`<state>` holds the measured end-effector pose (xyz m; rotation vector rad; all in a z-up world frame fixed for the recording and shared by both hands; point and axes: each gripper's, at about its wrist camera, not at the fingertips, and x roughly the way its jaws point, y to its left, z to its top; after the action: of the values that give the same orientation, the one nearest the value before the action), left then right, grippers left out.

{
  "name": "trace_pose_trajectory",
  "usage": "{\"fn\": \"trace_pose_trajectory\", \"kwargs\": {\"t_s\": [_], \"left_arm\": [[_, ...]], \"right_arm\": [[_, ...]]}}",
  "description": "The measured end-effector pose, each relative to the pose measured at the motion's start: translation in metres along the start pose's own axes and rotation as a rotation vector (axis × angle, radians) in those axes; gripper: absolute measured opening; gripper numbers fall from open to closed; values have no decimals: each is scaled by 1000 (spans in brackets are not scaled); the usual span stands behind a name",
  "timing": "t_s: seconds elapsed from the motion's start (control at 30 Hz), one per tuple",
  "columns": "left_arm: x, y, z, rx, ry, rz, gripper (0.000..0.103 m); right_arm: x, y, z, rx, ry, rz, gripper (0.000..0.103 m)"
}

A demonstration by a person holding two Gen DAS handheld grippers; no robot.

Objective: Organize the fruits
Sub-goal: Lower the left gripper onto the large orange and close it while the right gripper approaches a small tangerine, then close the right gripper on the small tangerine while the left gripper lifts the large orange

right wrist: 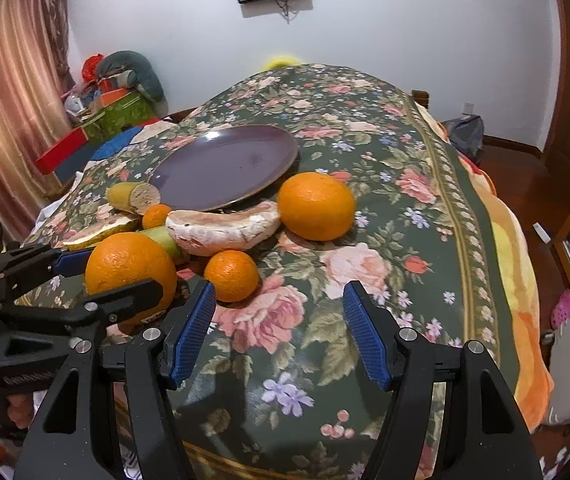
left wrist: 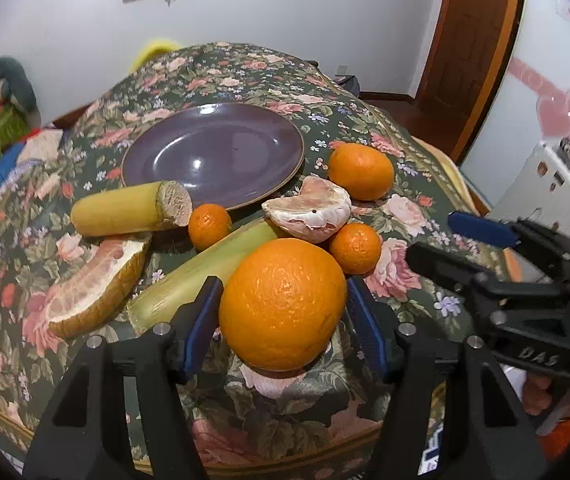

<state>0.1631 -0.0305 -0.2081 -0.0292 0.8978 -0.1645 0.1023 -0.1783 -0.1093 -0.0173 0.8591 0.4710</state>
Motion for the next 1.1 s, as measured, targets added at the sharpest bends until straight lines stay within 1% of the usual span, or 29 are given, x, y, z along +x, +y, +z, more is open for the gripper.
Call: {"fn": "trace_pose_trajectory", "kwargs": {"t_s": [0.1, 0.2, 0.27, 0.37, 0.57, 0.67, 0.9, 1.1], "left_arm": [[-5, 8, 3, -34, -7, -27, 62], [-16, 12, 7, -39, -41, -15, 62], [-23, 15, 11, -40, -68, 0, 62], [-30, 21, 16, -44, -101, 27, 62], [-25, 31, 18, -51, -99, 38, 62], [-26, 31, 18, -48, -102, 31, 62], [-27, 30, 19, -49, -105, 34, 62], [-39, 33, 25, -60, -138, 33, 62]], "right_arm": [[5, 4, 1, -13, 4, 10, 63], [12, 7, 2, -21, 14, 26, 62], [16, 10, 2, -26, 23, 37, 57], [26, 15, 3, -37, 41, 52, 53], [41, 21, 2, -43, 77, 77, 39], [44, 22, 1, -41, 81, 88, 35], [38, 21, 3, -42, 74, 77, 34], [18, 19, 13, -40, 26, 62, 34]]}}
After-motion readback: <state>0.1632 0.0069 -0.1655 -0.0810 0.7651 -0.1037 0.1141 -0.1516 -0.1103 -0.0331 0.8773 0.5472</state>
